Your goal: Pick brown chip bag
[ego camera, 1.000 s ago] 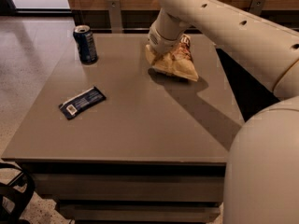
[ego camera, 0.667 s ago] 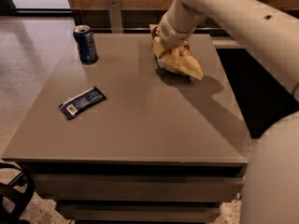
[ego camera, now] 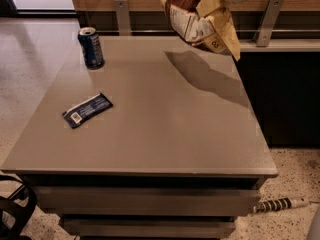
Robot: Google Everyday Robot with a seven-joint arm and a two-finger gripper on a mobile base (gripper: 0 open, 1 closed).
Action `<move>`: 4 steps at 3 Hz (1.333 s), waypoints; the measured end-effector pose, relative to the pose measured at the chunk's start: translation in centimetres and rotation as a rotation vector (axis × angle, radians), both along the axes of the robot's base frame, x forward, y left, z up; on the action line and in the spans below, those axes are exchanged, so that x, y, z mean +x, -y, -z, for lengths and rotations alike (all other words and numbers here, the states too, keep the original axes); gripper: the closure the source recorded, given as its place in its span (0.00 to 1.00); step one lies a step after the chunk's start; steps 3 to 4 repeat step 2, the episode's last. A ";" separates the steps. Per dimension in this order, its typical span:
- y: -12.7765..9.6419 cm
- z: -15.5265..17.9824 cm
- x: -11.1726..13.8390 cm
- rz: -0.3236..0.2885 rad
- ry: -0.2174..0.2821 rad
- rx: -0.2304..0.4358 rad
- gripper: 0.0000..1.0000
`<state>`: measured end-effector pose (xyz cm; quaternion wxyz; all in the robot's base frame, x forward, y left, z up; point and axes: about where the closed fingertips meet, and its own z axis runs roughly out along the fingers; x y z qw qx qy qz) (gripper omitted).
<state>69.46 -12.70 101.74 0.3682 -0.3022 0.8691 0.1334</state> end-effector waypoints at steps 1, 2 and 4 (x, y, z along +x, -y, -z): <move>1.9 -3.5 -0.4 -0.018 0.062 0.067 1.00; 1.8 -4.4 -0.4 -0.021 0.077 0.080 1.00; 1.8 -4.4 -0.4 -0.021 0.077 0.080 1.00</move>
Offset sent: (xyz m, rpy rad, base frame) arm -0.0038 -0.0168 0.0308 0.0592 -0.0549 0.0156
